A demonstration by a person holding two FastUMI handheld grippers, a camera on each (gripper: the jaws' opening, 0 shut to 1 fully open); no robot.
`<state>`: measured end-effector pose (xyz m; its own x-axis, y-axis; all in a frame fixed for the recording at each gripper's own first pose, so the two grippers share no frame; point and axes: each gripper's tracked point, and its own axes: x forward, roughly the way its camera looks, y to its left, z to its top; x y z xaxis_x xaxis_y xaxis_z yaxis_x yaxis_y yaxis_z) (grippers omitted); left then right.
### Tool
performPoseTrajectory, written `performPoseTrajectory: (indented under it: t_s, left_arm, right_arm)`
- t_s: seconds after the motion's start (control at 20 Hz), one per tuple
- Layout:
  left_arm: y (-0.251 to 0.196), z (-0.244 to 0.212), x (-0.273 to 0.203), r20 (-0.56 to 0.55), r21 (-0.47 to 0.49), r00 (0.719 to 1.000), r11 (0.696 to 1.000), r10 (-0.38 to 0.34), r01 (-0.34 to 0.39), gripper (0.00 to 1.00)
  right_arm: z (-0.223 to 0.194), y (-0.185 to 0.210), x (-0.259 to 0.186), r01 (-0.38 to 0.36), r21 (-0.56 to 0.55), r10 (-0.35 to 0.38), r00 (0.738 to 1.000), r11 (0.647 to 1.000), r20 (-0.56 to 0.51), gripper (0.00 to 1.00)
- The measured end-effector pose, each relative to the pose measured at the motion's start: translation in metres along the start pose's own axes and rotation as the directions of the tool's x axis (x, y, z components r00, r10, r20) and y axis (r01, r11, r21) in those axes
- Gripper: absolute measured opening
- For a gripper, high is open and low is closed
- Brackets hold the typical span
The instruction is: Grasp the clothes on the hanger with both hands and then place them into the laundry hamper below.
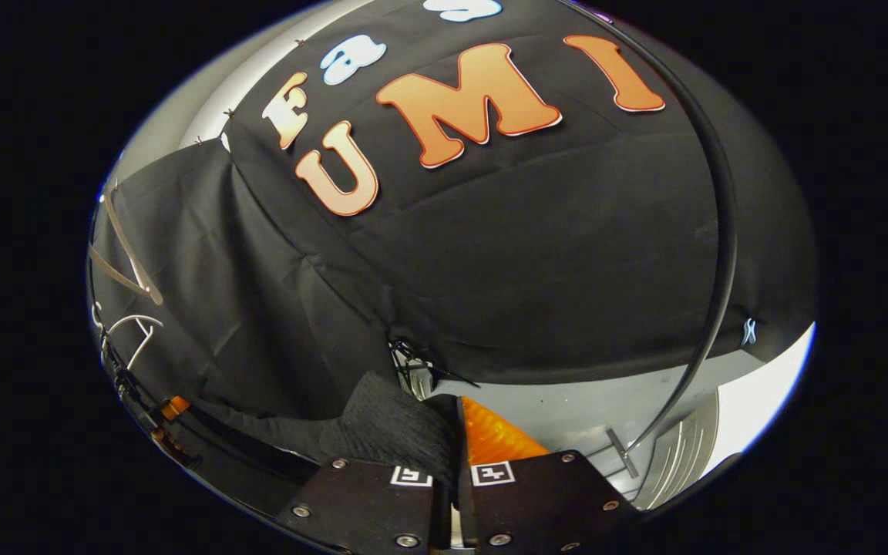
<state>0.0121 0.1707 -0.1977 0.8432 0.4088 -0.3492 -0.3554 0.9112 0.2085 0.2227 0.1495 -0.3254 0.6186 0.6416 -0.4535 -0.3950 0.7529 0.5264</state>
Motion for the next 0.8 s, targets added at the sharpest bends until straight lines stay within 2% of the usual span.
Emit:
performPoseTrajectory:
  t_s: [0.35, 0.45, 0.8]
  left_arm:
    - [-0.058, -0.030, -0.005, -0.055, -0.009, 0.988, 0.990, -0.143, 0.142, 0.07]
    - [-0.078, -0.043, -0.004, -0.086, -0.029, 0.979, 0.983, -0.185, 0.183, 0.07]
    - [-0.136, -0.096, -0.017, -0.188, -0.005, 0.939, 0.956, -0.288, 0.292, 0.07]
  right_arm:
    - [-0.063, 0.012, -0.020, 0.020, 0.034, -0.018, 0.999, 0.999, -0.051, 0.12]
    - [-0.084, 0.018, -0.023, 0.025, 0.046, -0.022, 0.997, 0.999, -0.070, 0.12]
    - [-0.150, 0.031, -0.020, 0.089, 0.035, -0.083, 0.987, 0.995, -0.139, 0.12]
